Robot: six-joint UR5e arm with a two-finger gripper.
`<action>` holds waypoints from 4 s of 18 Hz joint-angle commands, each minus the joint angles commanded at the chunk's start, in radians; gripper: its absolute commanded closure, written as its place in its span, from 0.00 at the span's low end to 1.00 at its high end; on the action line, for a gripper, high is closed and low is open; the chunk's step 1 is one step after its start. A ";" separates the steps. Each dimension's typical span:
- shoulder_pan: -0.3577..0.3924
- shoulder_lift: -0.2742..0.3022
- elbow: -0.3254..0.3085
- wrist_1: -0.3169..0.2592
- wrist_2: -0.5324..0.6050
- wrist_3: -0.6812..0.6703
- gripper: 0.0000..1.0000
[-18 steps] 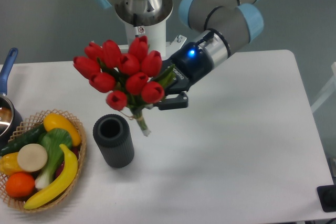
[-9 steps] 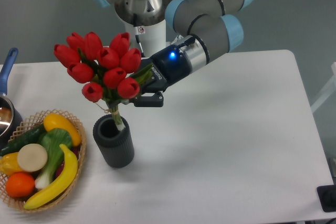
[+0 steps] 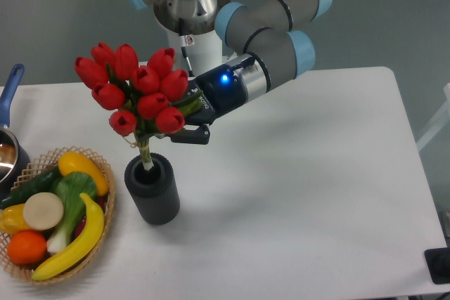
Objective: Insert the flowers into the vase
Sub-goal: 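Lower the tulip stems into the black vase opening, then push the bouquet further down into the vase, adjusting its tilt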
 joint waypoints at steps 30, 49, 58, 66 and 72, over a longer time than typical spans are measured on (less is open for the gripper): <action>0.000 -0.072 -0.084 0.008 0.006 0.077 0.84; -0.003 -0.133 -0.127 0.006 0.029 0.192 0.83; -0.002 -0.155 -0.133 0.008 0.032 0.213 0.83; 0.002 -0.153 -0.138 0.008 0.083 0.218 0.81; 0.005 -0.153 -0.144 0.008 0.086 0.222 0.80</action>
